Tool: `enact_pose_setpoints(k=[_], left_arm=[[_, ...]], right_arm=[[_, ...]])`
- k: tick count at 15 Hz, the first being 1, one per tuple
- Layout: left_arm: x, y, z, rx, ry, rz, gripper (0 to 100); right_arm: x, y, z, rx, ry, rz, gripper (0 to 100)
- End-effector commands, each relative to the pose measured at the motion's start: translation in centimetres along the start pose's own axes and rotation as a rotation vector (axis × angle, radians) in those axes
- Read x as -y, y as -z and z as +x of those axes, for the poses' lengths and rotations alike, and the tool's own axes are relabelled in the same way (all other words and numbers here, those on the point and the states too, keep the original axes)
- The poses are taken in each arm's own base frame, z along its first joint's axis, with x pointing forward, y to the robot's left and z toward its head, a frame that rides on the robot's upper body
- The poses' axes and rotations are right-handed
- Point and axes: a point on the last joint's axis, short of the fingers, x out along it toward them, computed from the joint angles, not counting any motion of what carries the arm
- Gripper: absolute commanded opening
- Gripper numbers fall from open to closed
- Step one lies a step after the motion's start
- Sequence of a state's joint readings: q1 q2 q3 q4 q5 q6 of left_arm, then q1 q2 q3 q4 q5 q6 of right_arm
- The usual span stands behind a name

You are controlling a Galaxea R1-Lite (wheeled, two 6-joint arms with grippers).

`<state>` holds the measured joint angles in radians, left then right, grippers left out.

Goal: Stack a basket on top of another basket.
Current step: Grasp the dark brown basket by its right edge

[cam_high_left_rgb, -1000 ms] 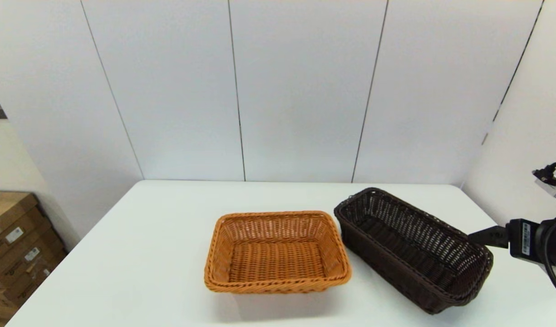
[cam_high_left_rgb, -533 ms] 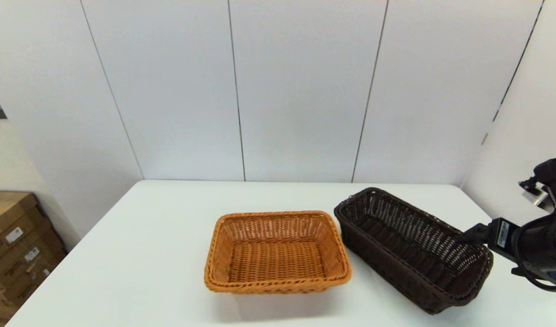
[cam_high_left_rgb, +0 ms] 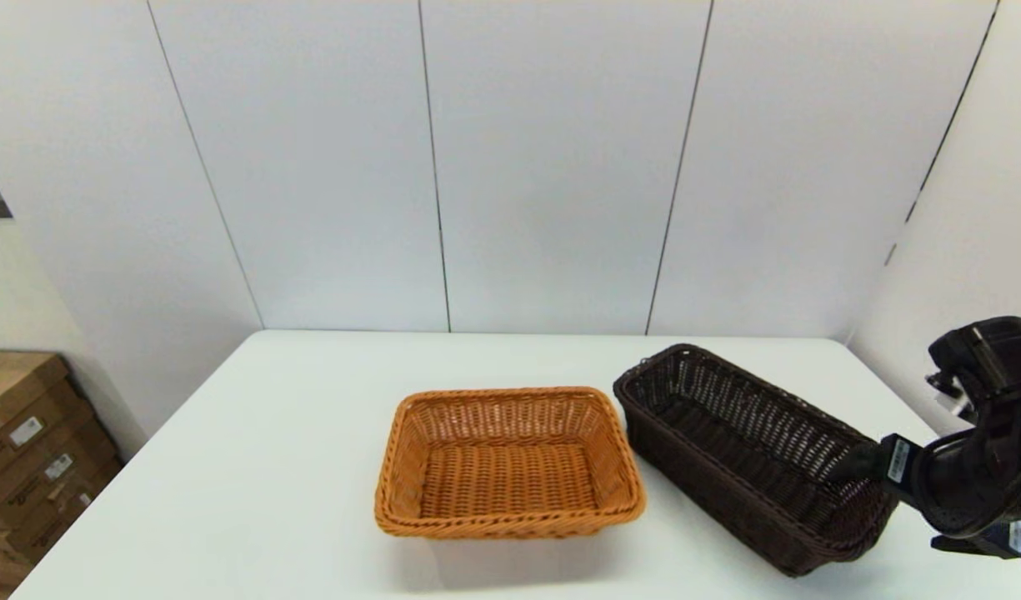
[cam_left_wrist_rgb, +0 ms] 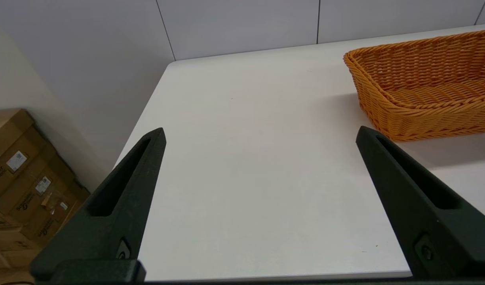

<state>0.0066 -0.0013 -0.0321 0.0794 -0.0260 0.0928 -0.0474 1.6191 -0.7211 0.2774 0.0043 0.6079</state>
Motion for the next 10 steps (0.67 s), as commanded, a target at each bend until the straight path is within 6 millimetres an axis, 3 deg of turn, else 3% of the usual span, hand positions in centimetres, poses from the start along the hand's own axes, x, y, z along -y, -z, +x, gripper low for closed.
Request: enact_pose_setpoints(k=[1,10], left_arm=[[0.0,0.0,0.0,-0.002,0.001,0.001,100],[0.0,0.0,0.0,-0.002,0.001,0.001,100]], right_arm=[[0.0,0.0,2.1,-0.07,0.05,0.005,100],[-0.5,0.2,4.5,-0.109,0.071,-0.01,100]])
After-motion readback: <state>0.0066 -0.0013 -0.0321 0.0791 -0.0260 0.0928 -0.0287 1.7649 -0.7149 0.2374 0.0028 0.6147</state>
